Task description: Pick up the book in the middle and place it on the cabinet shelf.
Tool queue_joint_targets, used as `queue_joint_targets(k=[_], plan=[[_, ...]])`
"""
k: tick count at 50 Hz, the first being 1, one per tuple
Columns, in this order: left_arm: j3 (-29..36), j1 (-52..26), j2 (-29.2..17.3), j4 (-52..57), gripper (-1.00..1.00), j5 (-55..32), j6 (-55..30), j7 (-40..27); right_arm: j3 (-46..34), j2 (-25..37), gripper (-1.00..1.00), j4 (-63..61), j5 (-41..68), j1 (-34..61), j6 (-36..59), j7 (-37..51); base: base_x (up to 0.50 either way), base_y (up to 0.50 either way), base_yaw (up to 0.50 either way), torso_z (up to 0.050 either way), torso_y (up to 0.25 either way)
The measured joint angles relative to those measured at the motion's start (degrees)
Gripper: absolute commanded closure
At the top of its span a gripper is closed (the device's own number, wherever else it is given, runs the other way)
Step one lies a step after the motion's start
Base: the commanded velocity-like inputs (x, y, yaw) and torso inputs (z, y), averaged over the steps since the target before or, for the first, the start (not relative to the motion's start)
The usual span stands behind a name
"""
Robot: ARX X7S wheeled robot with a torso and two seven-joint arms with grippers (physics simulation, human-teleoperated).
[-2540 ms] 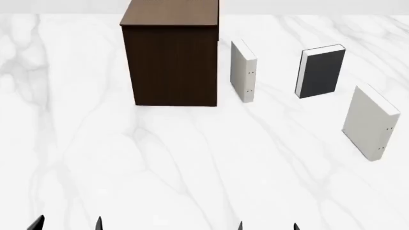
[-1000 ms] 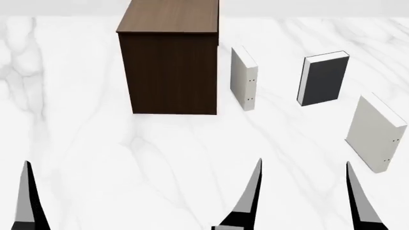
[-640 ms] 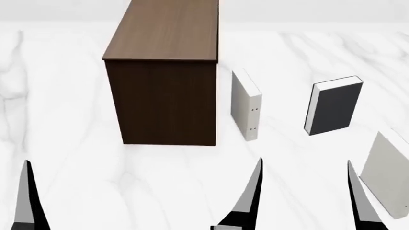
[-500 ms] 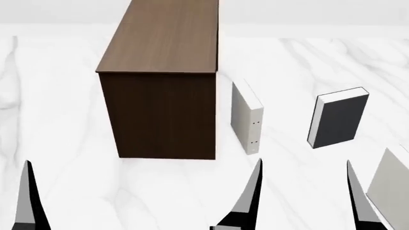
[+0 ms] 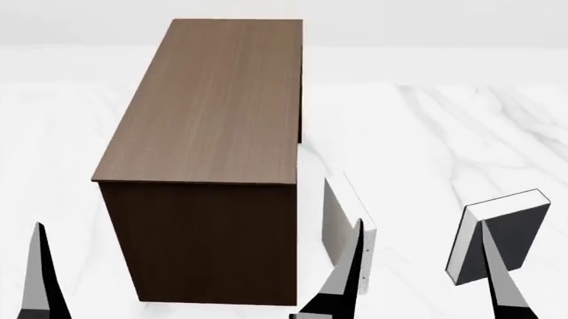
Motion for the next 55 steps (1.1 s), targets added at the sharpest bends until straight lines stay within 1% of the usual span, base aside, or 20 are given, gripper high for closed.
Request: queue_joint_targets(k=[17, 26, 34, 55], plan=[[0.3, -0.2, -0.7, -0.2, -1.00, -0.6, 0.1, -0.8, 0.0, 0.3, -1.00, 0.7, 0.6, 0.1, 0.1, 0.6, 0.48, 0.00, 0.00, 0.000, 0.001], [0.5, -0.4, -1.2, -0.2, -1.00, -1.1, -0.1, -1.4, 0.3, 0.3, -1.00, 1.5, 1.1, 0.1, -0.3, 1.3, 0.05, 0.00, 0.00, 0.000, 0.001], [0.7, -0.5, -1.6, -0.1, -1.00, -1.4, -0.3, -2.0, 1.0, 0.8, -1.00, 1.4, 3.0, -0.9, -3.0, 1.6, 0.00, 0.00, -0.01, 0.000, 0.000], [1.1, -0.5, -2.6, 0.2, -1.00, -2.2, -0.4, -3.2, 2.4, 1.0, -1.00, 1.2, 6.3, -2.0, -5.3, 2.6, 0.00, 0.00, -0.50, 0.000, 0.000]])
